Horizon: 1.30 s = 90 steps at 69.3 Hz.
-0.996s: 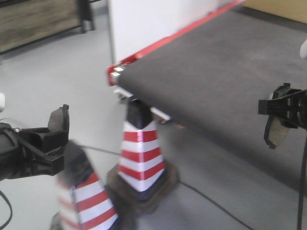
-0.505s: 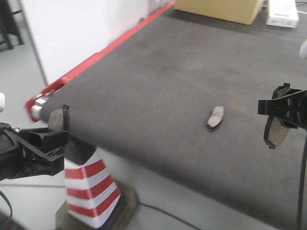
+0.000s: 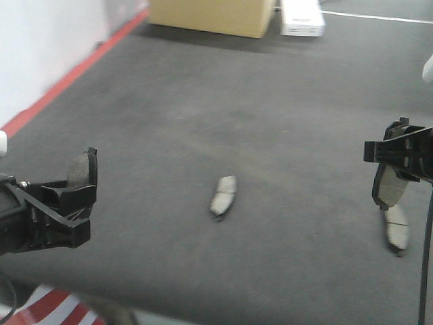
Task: Move and align brake pads A on conveyor
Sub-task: 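Drive past the cones up to the dark conveyor belt, then lower the left gripper's pad toward the belt beside the placed pads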
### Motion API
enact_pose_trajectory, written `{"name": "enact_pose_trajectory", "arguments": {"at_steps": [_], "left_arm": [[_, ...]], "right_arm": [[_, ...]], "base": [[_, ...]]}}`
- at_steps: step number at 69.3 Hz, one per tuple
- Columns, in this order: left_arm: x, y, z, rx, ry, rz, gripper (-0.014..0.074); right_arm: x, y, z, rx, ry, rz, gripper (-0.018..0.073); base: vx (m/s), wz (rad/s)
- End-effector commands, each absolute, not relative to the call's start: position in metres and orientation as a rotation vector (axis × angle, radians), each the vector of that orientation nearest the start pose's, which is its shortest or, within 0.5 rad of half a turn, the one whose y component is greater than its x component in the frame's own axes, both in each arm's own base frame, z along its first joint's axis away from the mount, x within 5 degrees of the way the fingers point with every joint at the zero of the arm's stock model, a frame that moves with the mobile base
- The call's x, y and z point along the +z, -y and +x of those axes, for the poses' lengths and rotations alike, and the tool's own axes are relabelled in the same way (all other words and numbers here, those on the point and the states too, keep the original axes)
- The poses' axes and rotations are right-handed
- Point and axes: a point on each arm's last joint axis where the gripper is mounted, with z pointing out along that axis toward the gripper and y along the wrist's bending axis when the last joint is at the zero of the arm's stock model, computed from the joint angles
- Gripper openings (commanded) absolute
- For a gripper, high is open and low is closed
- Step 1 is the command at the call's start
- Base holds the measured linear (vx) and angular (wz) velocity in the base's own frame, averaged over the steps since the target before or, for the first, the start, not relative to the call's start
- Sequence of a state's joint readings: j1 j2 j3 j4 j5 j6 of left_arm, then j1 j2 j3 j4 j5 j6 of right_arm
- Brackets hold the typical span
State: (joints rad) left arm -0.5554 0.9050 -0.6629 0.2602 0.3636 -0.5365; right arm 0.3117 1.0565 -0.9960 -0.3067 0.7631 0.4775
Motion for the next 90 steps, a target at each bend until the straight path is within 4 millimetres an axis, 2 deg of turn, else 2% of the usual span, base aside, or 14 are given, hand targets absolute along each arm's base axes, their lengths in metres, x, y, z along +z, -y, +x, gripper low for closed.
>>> {"name": "enact_pose_trajectory", "arguments": {"at_steps": [1, 35, 90], "left_arm": [[0.326, 0.0945, 0.1632, -0.479, -1.971, 0.23, 0.002], [0.326, 0.0945, 0.1632, -0.479, -1.971, 0.23, 0.002], [0.326, 0.0945, 0.1632, -0.479, -1.971, 0.23, 0.002]], "right_arm": [[0.3764, -0.0468, 0.2083, 0.072, -2.147, 0.008, 0.0004], [0.3764, -0.0468, 0.2083, 0.072, -2.147, 0.008, 0.0004], [0.3764, -0.0468, 0.2083, 0.072, -2.147, 0.008, 0.0004]], "base": [[0.18, -0.56], [0.14, -0.47], [0.01, -0.02]]}}
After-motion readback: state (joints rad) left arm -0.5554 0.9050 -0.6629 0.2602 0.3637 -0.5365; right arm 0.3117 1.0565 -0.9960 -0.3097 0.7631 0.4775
